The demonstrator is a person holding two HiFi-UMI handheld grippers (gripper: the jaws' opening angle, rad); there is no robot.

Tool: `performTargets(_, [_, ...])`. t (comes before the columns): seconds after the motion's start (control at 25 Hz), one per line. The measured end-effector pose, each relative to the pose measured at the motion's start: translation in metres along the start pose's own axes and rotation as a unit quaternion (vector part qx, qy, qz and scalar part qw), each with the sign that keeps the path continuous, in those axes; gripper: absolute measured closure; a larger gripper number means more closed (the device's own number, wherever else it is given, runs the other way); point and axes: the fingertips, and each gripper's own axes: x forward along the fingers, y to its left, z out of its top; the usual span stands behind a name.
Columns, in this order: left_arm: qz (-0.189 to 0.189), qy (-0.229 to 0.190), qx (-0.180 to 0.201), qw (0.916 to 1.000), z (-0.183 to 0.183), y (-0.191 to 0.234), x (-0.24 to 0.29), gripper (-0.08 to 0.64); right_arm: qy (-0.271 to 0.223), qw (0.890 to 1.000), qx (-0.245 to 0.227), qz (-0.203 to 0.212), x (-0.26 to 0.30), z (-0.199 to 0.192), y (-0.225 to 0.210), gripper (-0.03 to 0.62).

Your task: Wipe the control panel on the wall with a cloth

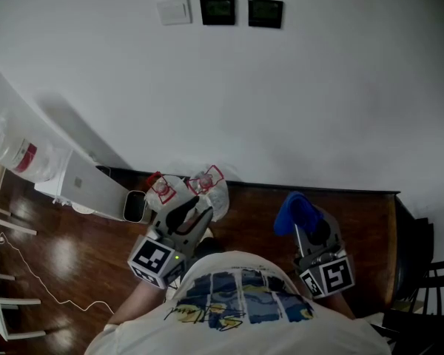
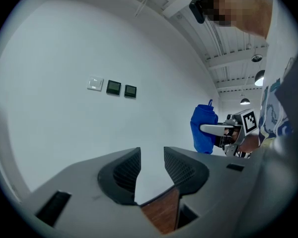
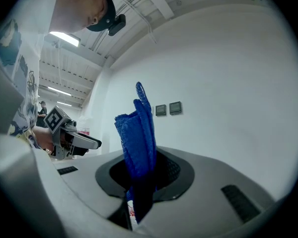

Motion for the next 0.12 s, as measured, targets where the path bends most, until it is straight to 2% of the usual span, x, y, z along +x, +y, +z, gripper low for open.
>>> performTargets(0.12, [-0.001,0.001,0.004,1.0,-0.002,-0.0035,-0.0003,0.413,0.005,1.0,-0.004,0.003,-0.0043,-0.0033,0.0012,0.511])
